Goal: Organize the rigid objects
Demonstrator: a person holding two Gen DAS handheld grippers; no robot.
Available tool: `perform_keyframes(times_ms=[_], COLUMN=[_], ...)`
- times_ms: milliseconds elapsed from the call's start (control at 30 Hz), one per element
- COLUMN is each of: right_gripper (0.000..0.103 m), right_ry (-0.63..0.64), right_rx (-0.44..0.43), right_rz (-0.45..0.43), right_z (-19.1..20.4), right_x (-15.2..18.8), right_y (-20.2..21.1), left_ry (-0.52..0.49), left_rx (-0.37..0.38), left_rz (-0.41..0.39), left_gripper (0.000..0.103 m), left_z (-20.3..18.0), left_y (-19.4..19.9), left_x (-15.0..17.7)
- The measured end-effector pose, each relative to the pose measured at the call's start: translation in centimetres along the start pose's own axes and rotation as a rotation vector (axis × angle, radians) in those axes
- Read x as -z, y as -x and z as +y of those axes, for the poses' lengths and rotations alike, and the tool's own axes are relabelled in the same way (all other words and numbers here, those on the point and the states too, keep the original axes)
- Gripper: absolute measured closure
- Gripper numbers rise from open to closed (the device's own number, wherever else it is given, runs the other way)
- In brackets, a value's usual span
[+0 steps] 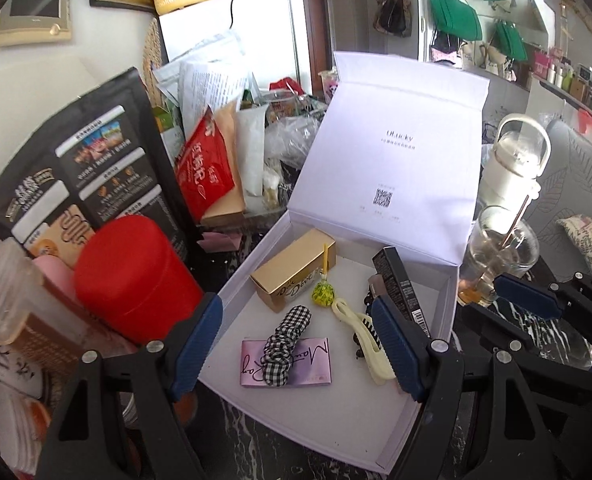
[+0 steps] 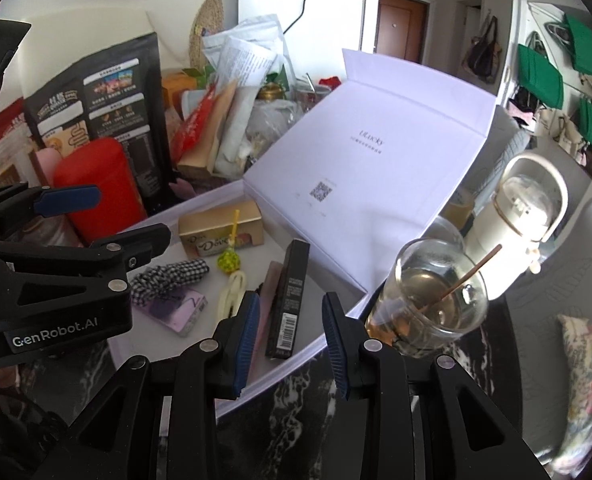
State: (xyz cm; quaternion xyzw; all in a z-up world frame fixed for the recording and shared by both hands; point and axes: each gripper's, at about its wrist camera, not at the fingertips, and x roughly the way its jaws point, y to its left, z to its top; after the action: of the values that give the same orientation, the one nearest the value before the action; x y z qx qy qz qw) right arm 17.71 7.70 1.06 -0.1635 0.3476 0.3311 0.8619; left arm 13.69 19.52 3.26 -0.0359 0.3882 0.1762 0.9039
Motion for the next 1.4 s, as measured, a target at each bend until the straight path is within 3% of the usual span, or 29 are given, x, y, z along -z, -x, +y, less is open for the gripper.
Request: perform_keyframes(times_ms=[433,733,1100,1400], right_gripper=[0.066,0.046,0.035,0.035], right_ry=[0.002,-0.011,-0.037,-0.060], right_rx=[0.005,-0.013,-0.003,0.006], right_rz=[-0.130,-0.209,-0.201,-0.188], right_z=[1.7,2.9,3.7,4.4], right_x=[0.8,3.1,6.8,9.8], right_y=[8.0,12.6,14.8,15.4], left_ry=[0.018,0.033,0.034,0.064], left_rx=[0.018,0.010,0.009,-0.011], left_rz=[-0.093,-0.133,-0.139,-0.113], left_gripper=[0.026,0.023,0.023,0.023], left_z=[0.9,1.6,1.1,1.0], left_y=[7.5,11.6,14.1,14.8], left_x=[1.6,4.6,8.8,11.6])
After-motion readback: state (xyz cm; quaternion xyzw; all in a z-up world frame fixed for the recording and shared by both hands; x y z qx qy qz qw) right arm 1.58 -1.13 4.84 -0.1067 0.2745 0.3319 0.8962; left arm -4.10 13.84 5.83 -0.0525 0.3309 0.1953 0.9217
